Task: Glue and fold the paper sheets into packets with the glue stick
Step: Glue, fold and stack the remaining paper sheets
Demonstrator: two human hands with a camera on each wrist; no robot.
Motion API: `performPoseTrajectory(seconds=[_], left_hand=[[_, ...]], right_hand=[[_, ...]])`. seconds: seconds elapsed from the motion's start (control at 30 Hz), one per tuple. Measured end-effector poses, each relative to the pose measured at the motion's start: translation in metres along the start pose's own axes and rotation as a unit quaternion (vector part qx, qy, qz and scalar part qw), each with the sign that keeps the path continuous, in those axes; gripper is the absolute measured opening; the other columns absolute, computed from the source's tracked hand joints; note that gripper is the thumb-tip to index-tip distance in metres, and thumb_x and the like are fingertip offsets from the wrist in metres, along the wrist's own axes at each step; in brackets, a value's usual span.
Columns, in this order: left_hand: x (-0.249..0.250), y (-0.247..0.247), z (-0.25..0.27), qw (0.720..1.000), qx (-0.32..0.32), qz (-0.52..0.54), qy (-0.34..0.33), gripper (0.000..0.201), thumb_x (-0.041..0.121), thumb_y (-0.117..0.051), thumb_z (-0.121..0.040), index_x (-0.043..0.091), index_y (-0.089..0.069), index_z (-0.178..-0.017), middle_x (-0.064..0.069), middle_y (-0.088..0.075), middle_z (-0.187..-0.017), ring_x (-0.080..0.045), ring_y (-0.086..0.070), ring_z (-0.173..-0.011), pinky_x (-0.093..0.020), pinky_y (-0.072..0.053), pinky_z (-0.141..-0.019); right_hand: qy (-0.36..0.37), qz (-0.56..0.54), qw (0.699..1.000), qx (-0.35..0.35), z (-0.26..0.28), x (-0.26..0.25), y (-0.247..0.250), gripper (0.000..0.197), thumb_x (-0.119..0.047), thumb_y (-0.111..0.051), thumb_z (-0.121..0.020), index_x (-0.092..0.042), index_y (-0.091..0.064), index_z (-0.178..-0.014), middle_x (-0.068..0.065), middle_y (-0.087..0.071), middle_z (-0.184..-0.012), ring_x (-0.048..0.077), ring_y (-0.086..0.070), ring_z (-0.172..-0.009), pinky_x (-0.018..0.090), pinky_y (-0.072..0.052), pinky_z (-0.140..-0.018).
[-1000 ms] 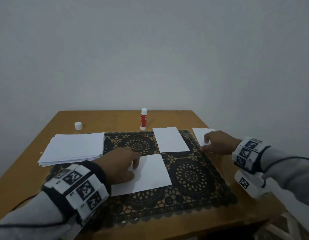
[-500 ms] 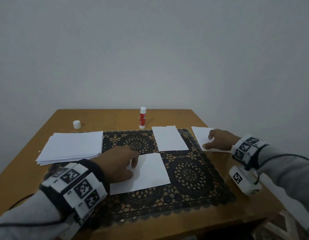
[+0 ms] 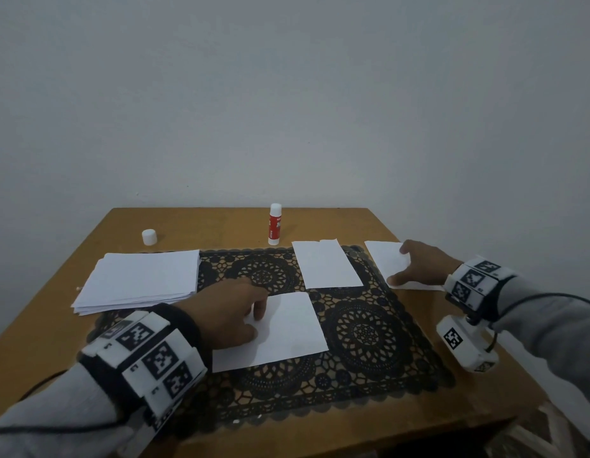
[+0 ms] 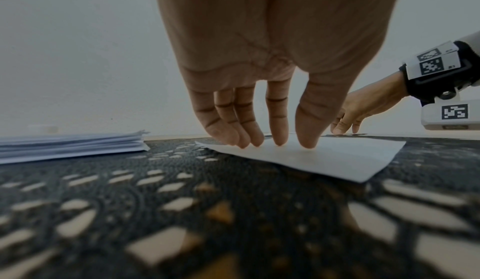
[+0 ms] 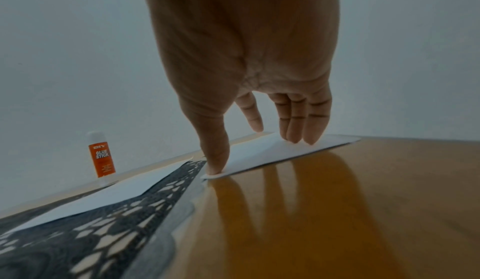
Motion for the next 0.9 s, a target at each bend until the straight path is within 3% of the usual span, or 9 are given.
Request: performPoseTrajectory(seconds=[0.1, 0.2, 0.33, 0.53, 0.73, 0.9], left_hand=[[0.000, 0.000, 0.000, 1.000, -0.002, 0.000, 0.002, 0.020, 0.032, -0.064, -0.087, 0.026, -0.057, -0.105, 0.010, -0.046, -0.101, -0.009, -0.045, -0.090, -0.013, -0.032, -0.065], [-0.001, 0.000, 0.001, 1.000, 0.003, -0.004, 0.000, 0.021, 0.032, -0.064, -0.086, 0.026, -0.057, -0.105, 0.009, -0.046, -0.101, -0.009, -0.045, -0.091, -0.017, -0.033, -0.069], [-0.001, 0.000, 0.001, 1.000, 0.001, -0.001, -0.001, 0.021, 0.032, -0.064, -0.086, 0.026, -0.057, -0.105, 0.009, -0.046, -0.101, -0.009, -0.045, -0.091, -0.016, -0.033, -0.067], [-0.001, 0.000, -0.001, 1.000, -0.004, 0.001, 0.000, 0.021, 0.032, -0.064, -0.087, 0.026, -0.056, -0.105, 0.009, -0.046, -0.102, -0.009, -0.045, -0.091, -0.015, -0.033, -0.065], [-0.001, 0.000, -0.001, 1.000, -0.009, 0.002, 0.003, 0.022, 0.032, -0.064, -0.087, 0.026, -0.056, -0.106, 0.009, -0.047, -0.103, -0.009, -0.045, -0.091, -0.013, -0.032, -0.064], [-0.001, 0.000, 0.000, 1.000, -0.011, 0.001, -0.001, 0.021, 0.032, -0.064, -0.087, 0.027, -0.055, -0.106, 0.008, -0.046, -0.103, -0.009, -0.044, -0.091, -0.016, -0.033, -0.068]], right_hand=[[0.001, 0.006, 1.000, 0.000, 0.001, 0.001, -0.001, 0.082, -0.043, -0.077, -0.079, -0.008, -0.037, -0.142, 0.010, -0.041, -0.149, 0.027, -0.042, -0.134, 0.039, -0.035, -0.109], [-0.017, 0.011, 1.000, -0.003, 0.002, 0.003, 0.001, 0.087, -0.051, -0.075, -0.077, -0.008, -0.036, -0.143, 0.010, -0.042, -0.148, 0.028, -0.043, -0.133, 0.038, -0.036, -0.108], [-0.014, -0.005, 1.000, -0.017, 0.003, 0.004, 0.002, 0.084, -0.045, -0.074, -0.081, -0.003, -0.036, -0.143, 0.013, -0.042, -0.148, 0.028, -0.042, -0.134, 0.033, -0.035, -0.104], [-0.004, 0.018, 1.000, -0.006, 0.002, 0.006, 0.002, 0.091, -0.055, -0.073, -0.077, -0.006, -0.035, -0.143, 0.011, -0.040, -0.150, 0.028, -0.042, -0.134, 0.038, -0.035, -0.108], [0.028, 0.049, 0.998, -0.008, 0.007, 0.007, 0.001, 0.073, -0.059, -0.062, -0.084, -0.004, -0.051, -0.131, 0.012, -0.051, -0.139, 0.026, -0.051, -0.124, 0.037, -0.040, -0.104], [0.072, 0.073, 0.995, -0.003, 0.013, 0.000, -0.002, 0.058, -0.048, -0.060, -0.090, 0.000, -0.061, -0.122, 0.015, -0.060, -0.127, 0.028, -0.057, -0.114, 0.036, -0.045, -0.097]])
Point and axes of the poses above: each hand's wrist, its own z-axis away from the middle knuckle, its own y-axis out of the back of the hand, x = y × z, the point moved 2 cm from there along -z, towards the middle knuckle
